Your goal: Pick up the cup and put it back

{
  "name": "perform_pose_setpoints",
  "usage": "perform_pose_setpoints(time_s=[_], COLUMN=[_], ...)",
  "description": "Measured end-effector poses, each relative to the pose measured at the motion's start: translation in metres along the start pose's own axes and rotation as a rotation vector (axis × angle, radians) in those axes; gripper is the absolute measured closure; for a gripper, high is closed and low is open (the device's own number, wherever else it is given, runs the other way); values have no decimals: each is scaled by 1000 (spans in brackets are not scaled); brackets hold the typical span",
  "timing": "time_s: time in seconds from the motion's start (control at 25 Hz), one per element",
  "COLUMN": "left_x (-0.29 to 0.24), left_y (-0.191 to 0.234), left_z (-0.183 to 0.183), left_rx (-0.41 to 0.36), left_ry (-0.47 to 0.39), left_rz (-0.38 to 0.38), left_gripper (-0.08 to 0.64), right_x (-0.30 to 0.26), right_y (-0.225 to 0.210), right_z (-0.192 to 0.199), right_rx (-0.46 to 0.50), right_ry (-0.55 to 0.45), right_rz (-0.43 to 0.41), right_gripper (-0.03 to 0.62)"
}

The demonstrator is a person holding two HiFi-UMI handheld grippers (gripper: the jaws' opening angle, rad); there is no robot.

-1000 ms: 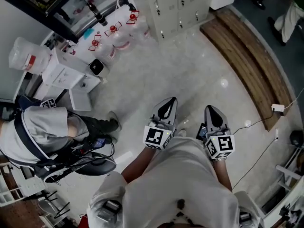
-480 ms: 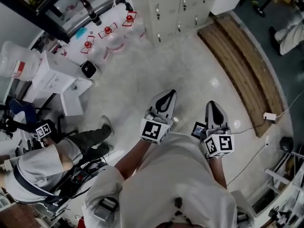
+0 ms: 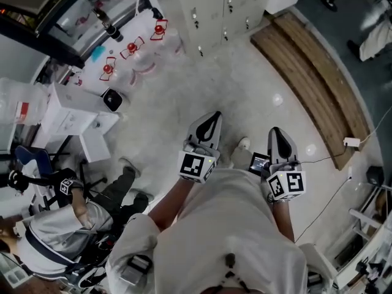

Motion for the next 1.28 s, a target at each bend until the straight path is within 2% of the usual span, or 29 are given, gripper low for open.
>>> perform_pose_setpoints(time_s=[0.2, 0.44, 0.6, 0.8, 1.0, 1.28], left_x=[-32, -81, -132, -191, -241, -300], left_y=[-3, 16, 13, 4, 3, -5], left_z=[-12, -23, -44, -68, -83, -99], left_rx=[-17, -1, -16, -24, 10, 7], left_ry=[4, 23, 22, -8, -27, -22], left_rz=[-2, -46, -69, -132, -201, -217], left_gripper=[551, 552, 551, 552, 552, 552], right_x=[-25, -79, -109, -140, -169, -193], right_y=[-23, -53, -97, -152, -197, -257], right_z=[-1, -35, -64, -95, -122, -145], right_rx=[-19, 11, 20, 57, 86, 67], right_ry=[24, 33, 31, 36, 35, 32], right_rz=[-19, -71, -111, -178, -229, -223], right_gripper=[565, 565, 565, 565, 565, 565])
Point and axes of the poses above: the fingertips, and each gripper's own axes: x backward along the fingers, y to its left, z out of its underside, the point moved 4 cm from there along x, backward along the fingers, and after that the axes turned 15 degrees about y, right-handed, at the moved point
